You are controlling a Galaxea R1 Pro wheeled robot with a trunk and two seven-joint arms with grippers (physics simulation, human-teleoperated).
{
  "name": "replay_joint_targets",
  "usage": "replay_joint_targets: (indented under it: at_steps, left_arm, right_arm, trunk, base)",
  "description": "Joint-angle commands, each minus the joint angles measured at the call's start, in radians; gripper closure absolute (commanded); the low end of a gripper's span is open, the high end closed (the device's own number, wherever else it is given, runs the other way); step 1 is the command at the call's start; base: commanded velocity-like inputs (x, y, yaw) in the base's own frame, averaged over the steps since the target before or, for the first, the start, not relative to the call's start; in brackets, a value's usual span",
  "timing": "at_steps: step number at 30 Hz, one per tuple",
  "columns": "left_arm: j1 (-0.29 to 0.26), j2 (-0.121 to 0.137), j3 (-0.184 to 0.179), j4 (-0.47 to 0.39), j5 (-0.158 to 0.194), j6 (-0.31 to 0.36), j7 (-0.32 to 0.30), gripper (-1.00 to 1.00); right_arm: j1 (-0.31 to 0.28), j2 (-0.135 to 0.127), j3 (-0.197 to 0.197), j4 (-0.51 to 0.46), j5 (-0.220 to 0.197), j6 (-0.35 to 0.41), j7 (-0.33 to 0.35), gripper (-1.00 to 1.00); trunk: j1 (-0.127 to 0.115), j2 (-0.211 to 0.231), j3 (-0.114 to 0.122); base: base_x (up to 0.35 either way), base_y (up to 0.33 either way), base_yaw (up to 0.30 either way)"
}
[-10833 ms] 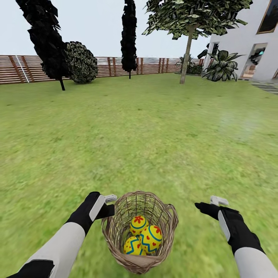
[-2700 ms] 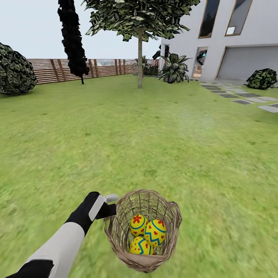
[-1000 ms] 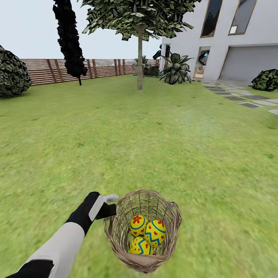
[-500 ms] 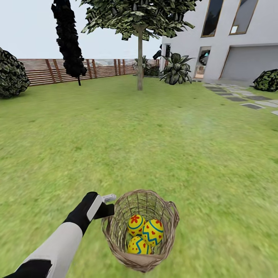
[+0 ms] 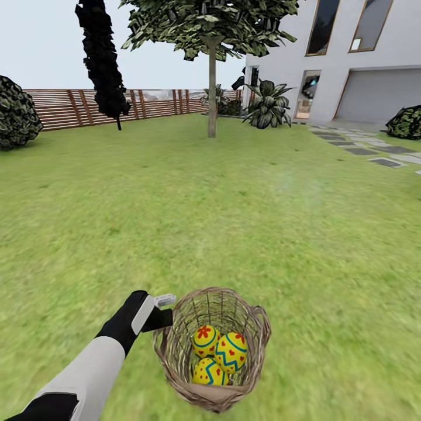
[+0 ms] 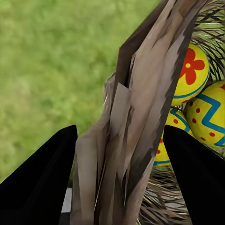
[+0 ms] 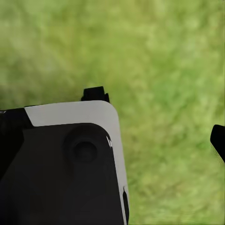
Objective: Take the three Easter eggs out of the wicker basket on the lawn in the garden, then place them on the lawn next to a single tree (choose any tree) so that all three eggs are next to the same tree and none are left in the basket.
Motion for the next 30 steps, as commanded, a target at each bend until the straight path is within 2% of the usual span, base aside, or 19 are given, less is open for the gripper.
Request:
replay_joint_targets:
  at_steps: [1, 30]
  left_arm:
    - [-0.001, 0.000, 0.000, -0.001, 0.023, 0.002, 0.010, 1.00]
    - [-0.001, 0.000, -0.001, -0.004, 0.023, 0.002, 0.009, 1.00]
  right_arm:
    - [-0.002, -0.001, -0.009, 0.004, 0.009, -0.007, 0.002, -1.00]
    - [-0.002, -0.001, -0.009, 0.004, 0.009, -0.007, 0.002, -1.00]
  trunk:
    - [0.001, -0.001, -0.001]
    - [0.001, -0.001, -0.001]
  base:
    - [0.327, 0.000, 0.000]
    - [0.327, 0.000, 0.000]
